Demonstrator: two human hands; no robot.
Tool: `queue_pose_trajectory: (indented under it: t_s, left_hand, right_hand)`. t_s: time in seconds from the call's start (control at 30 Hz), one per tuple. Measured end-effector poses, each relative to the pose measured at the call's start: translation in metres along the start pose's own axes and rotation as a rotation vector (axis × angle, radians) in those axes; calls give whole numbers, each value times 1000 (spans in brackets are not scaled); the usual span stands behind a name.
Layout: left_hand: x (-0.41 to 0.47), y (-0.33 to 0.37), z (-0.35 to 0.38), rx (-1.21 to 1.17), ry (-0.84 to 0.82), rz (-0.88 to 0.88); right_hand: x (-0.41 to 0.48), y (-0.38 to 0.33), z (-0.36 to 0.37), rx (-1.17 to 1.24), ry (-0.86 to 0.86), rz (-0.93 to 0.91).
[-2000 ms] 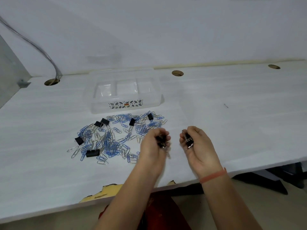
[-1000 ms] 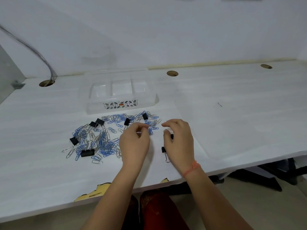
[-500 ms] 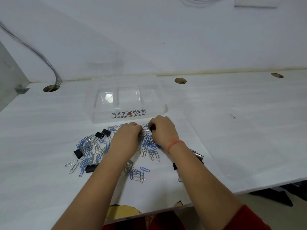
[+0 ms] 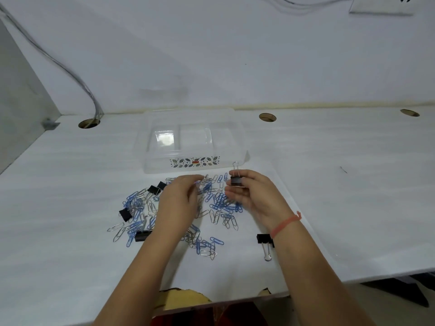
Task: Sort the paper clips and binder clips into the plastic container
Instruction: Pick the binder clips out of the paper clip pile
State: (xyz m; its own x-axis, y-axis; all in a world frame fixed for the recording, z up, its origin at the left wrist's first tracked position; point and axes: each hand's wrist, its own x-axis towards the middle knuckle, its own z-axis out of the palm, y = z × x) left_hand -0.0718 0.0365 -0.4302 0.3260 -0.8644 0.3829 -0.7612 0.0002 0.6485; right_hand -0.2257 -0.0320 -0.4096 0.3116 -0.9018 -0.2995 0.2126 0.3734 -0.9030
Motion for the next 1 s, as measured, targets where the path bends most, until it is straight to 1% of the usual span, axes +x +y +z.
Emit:
queue_pose_trajectory:
  t_s: [0.03, 0.07, 0.1, 0.13, 0.17, 0.2, 0.23, 0.27, 0.33, 0.37, 0.4, 0.43, 0.47, 0.5, 0.57, 0.6, 0.63, 0.7, 0.8, 0.9, 1.0]
  left_hand:
    - [-2, 3, -4, -104, 7, -112]
    - [-2, 7, -9, -284, 20, -261]
    - [-2, 11, -14, -512, 42, -434]
    - [-2, 15, -19, -730, 63, -609]
    - [-4, 17, -25, -890, 81, -742]
    - [-5, 19, -31, -992, 96, -828]
    - [-7, 19, -36, -1069, 104, -884]
    - [-10, 15, -42, -1137, 104, -917]
    - [-16, 5, -52, -1231, 92, -930]
    - [-20, 0, -59, -1230, 95, -924]
    - [-24, -5, -63, -1188, 102, -906]
    - [-28, -10, -68, -1064, 115, -867]
    - [-33, -16, -72, -852, 120, -807]
    - [-38, -21, -74, -592, 116, -729]
    - [-47, -28, -76, -123, 72, -574]
    - [-50, -30, -78, 23, 18, -537]
    - [-52, -31, -79, 115, -39, -527]
    - [-53, -35, -79, 209, -107, -527]
    - [-52, -35, -76, 306, -92, -484]
    - [-53, -36, -75, 352, -82, -422]
    - [-56, -41, -76, 288, -24, -422]
  right_hand:
    - [-2, 0, 2, 130, -50, 46]
    - [-4, 1, 4, 244, -100, 77]
    - [-5, 2, 6, 341, -136, 104]
    - [-6, 4, 10, 420, -151, 129]
    - [-6, 7, 15, 475, -146, 150]
    - [-6, 10, 21, 494, -125, 161]
    - [-6, 14, 27, 469, -96, 166]
    - [-6, 18, 35, 390, -72, 164]
    - [-6, 26, 50, 151, -54, 167]
    - [-8, 30, 58, 7, -64, 163]
    - [-11, 32, 63, -145, -84, 138]
    - [-13, 35, 69, -298, -115, 90]
    - [-13, 37, 75, -448, -145, 15]
    - [-12, 40, 79, -600, -162, -81]
    - [-4, 45, 87, -926, -172, -309]
    - [1, 47, 92, -1081, -190, -409]
    - [6, 48, 98, -1212, -218, -485]
    - [16, 51, 107, -1379, -272, -549]
    - [24, 56, 114, -1498, -284, -575]
    - [21, 63, 110, -1514, -208, -636]
    - [17, 66, 103, -1500, -185, -657]
